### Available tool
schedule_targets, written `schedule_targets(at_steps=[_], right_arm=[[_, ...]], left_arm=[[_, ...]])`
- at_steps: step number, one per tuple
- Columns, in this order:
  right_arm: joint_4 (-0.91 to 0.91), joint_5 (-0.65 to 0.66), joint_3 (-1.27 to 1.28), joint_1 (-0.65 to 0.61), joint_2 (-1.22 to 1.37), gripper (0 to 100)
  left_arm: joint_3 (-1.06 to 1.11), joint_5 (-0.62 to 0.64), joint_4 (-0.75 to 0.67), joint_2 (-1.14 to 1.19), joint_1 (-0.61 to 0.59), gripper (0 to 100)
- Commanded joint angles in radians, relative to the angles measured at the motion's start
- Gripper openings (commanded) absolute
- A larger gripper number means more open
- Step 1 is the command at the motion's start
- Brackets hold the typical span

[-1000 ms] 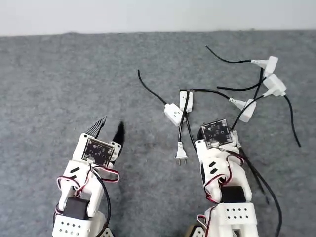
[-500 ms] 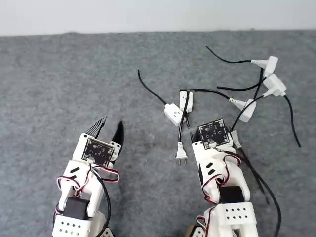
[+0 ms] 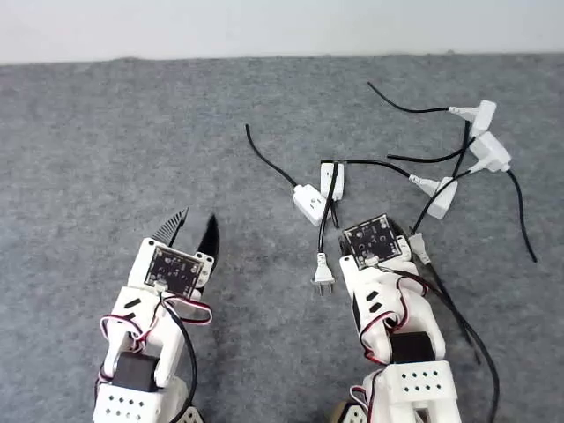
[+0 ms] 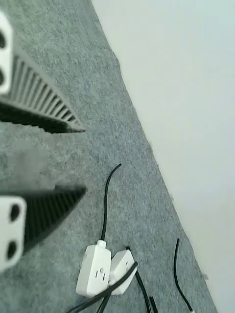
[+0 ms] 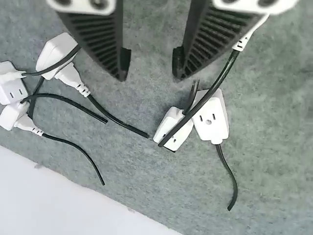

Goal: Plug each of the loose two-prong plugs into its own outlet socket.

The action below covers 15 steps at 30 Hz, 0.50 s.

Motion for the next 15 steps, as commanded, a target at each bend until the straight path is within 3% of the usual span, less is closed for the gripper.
schedule_targets(at_steps=[1,3,6,11,13,15], right_arm=[[0.004,0.035,-0.008,-0.01,-0.01,2.5],[0.025,0.092,-0.015,-0.01,-0.013,2.2],[0.033,0.055,-0.017,-0.004,-0.019,5.8],[0.035,0.008,-0.026,0.012,-0.019,16.1],[0.035,0.008,-0.026,0.022,-0.019,15.2],[0.035,0.012,-0.021,0.005,-0.019,8.6]], left_arm=[[-0.025,-0.008,0.008,0.002,0.002,21],[-0.019,-0.012,0.009,0.008,0.034,14],[-0.016,-0.018,0.011,0.008,0.055,0],[-0.024,0.025,0.006,0.0,-0.009,17],[-0.036,0.061,0.005,0.0,-0.041,23],[-0.041,0.068,0.006,0.0,-0.049,23]])
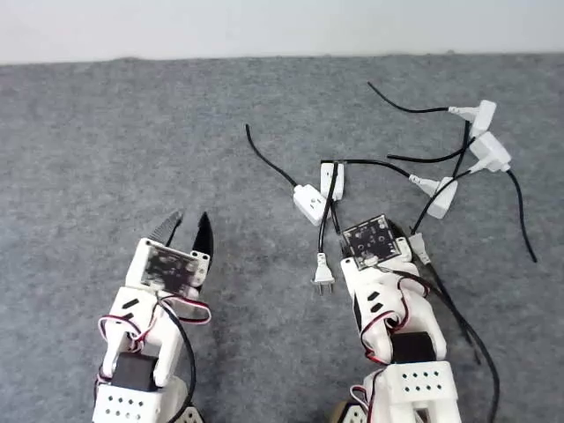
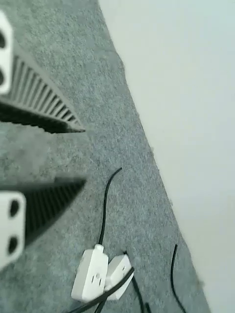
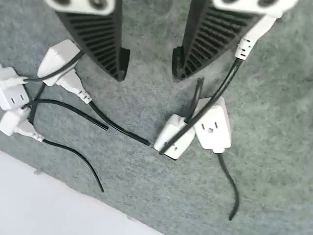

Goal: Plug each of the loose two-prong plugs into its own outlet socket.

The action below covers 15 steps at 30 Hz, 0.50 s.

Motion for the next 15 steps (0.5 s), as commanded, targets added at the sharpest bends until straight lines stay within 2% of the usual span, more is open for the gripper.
schedule_targets(at_steps=[1,2,4,6,7,12,15], right_arm=[[0.008,0.0,-0.021,-0.025,-0.016,3.0],[0.018,0.04,-0.026,-0.038,-0.015,0.0],[0.019,0.098,-0.017,-0.05,-0.012,3.6],[0.01,0.072,-0.015,-0.044,-0.016,4.6],[0.008,0.049,-0.015,-0.042,-0.016,5.2],[0.005,-0.018,-0.023,0.007,-0.018,14.9],[-0.001,-0.015,-0.021,-0.008,-0.018,12.7]], left_arm=[[-0.041,0.014,0.008,0.0,-0.02,22],[-0.041,-0.002,0.009,0.002,-0.017,21],[-0.038,-0.038,0.011,0.008,0.017,13],[-0.021,-0.061,0.011,0.008,0.057,2],[-0.015,-0.069,0.009,0.008,0.074,0],[-0.016,-0.058,0.005,0.0,0.044,9],[-0.048,0.028,0.006,0.0,-0.032,21]])
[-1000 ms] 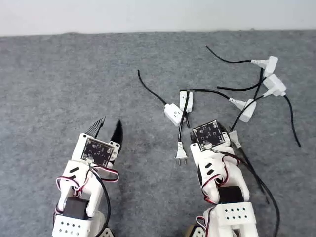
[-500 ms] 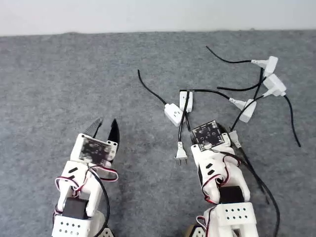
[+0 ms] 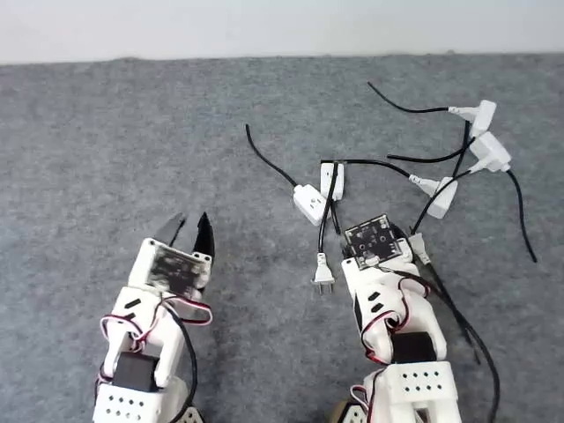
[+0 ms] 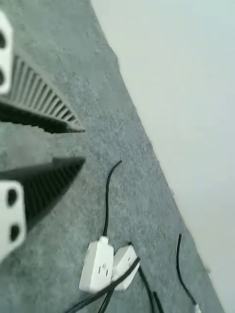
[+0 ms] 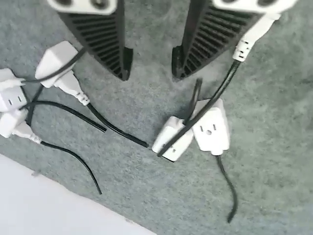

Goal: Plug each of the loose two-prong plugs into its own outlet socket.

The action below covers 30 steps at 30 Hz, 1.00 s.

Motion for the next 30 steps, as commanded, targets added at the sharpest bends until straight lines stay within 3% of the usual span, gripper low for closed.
schedule_targets(at_steps=[1,3,6,10,14,18,21,23,27,30], right_arm=[[-0.01,0.006,-0.02,-0.019,-0.016,8.9],[-0.008,0.068,-0.02,-0.038,-0.012,0.0],[-0.01,0.081,-0.015,-0.039,-0.012,4.3],[-0.01,0.034,-0.021,-0.021,-0.018,7.5],[-0.018,0.014,-0.021,0.01,-0.018,13.6],[-0.01,0.026,-0.021,-0.008,-0.018,10.1],[-0.008,0.086,-0.017,-0.042,-0.01,0.5],[-0.008,0.086,-0.012,-0.059,-0.008,3.9],[-0.01,0.037,-0.021,-0.008,-0.016,7.9],[-0.021,-0.035,-0.021,0.025,-0.018,13.2]], left_arm=[[-0.053,0.083,0.002,0.0,-0.071,22],[-0.054,0.072,0.002,0.0,-0.078,22],[-0.048,0.038,0.003,0.008,-0.043,20],[-0.018,-0.051,0.005,0.006,0.049,0],[-0.019,-0.043,0.002,0.002,0.037,9],[-0.05,0.034,-0.002,0.002,-0.057,20],[-0.054,0.041,0.0,0.005,-0.072,19],[-0.044,0.035,0.003,0.008,-0.035,17],[-0.015,-0.083,0.003,0.008,0.069,0],[-0.012,-0.077,0.003,0.003,0.078,5]])
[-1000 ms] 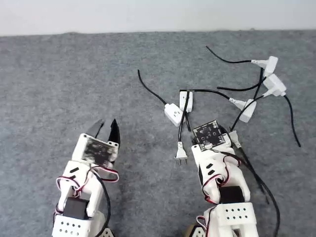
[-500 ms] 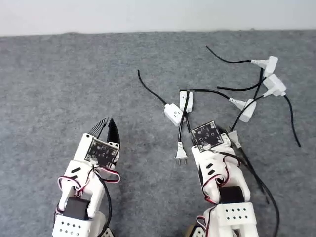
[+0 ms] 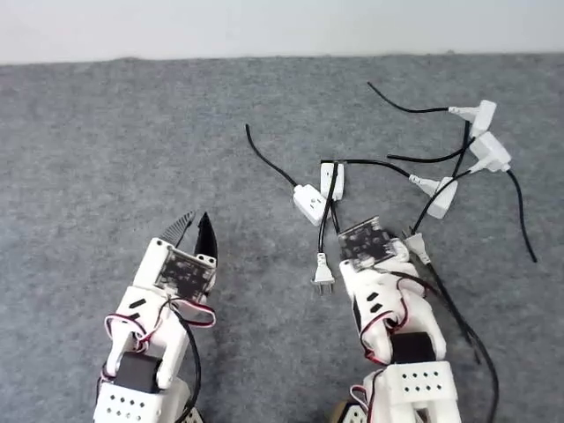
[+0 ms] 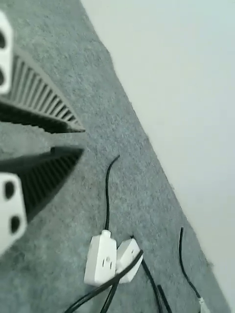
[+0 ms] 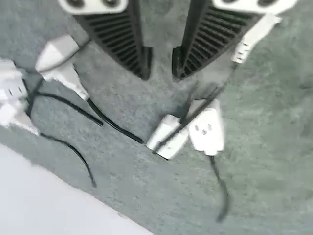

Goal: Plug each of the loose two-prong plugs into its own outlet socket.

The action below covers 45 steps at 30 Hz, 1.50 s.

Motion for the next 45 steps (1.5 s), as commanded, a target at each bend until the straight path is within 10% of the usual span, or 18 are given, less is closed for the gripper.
schedule_targets(at_steps=[1,8,14,23,31,40,45], right_arm=[[-0.021,-0.071,-0.021,0.024,-0.015,14.4],[-0.008,0.023,-0.021,-0.035,-0.007,0.2],[-0.012,0.018,-0.014,-0.024,-0.013,7.1],[-0.019,-0.04,-0.012,-0.004,-0.012,12.5],[0.004,0.063,-0.008,-0.071,-0.008,2.7],[0.001,0.043,-0.008,-0.051,-0.015,12.1],[0.008,0.052,-0.011,-0.058,-0.012,0.3]], left_arm=[[-0.013,0.0,0.003,0.002,0.005,6],[-0.058,0.109,0.003,0.0,-0.144,19],[-0.036,0.014,0.029,0.003,-0.018,1],[-0.059,0.1,0.018,0.0,-0.12,19],[-0.041,0.015,0.025,0.003,-0.048,0],[-0.038,0.029,0.02,0.002,-0.038,20],[-0.041,0.052,0.021,0.002,-0.04,19]])
